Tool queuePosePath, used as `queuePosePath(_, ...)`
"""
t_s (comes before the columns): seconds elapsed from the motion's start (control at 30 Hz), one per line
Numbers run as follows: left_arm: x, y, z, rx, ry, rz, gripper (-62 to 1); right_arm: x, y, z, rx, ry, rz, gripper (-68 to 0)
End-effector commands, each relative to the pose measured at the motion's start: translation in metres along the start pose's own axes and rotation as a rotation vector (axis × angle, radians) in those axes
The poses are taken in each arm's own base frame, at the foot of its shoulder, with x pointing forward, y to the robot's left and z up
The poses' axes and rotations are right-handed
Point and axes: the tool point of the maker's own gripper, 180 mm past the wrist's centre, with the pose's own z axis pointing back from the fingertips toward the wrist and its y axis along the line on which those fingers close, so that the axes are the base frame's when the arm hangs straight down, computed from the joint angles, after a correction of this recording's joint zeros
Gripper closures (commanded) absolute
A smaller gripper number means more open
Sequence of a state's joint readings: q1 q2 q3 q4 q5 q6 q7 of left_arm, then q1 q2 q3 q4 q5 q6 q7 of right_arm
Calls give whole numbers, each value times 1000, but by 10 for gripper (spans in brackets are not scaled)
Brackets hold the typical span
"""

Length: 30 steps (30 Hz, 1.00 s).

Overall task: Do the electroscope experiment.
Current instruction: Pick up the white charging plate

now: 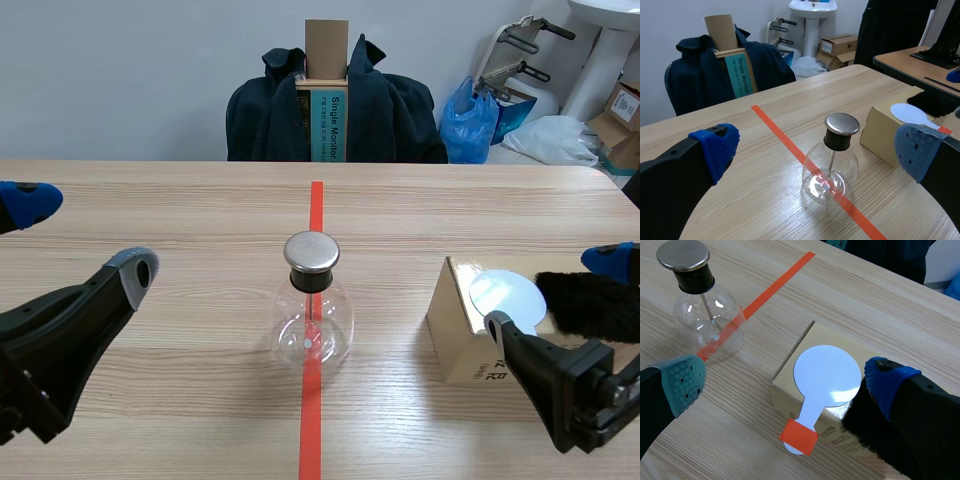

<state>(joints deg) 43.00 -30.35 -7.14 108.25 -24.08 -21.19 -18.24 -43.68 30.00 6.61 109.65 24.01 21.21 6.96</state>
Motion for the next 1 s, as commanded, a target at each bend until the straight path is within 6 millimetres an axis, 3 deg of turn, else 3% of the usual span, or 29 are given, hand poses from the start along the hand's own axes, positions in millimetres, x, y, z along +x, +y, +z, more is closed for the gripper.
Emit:
queuePosePath(0.0,8,-3,-2,-12,-23,0,-623,12,-3,-2,-5,-38,11,-679)
queuePosePath(0.97,7,-4,-2,-13,-21,-3,-623,2,-4,-1,-9,18,44,-679)
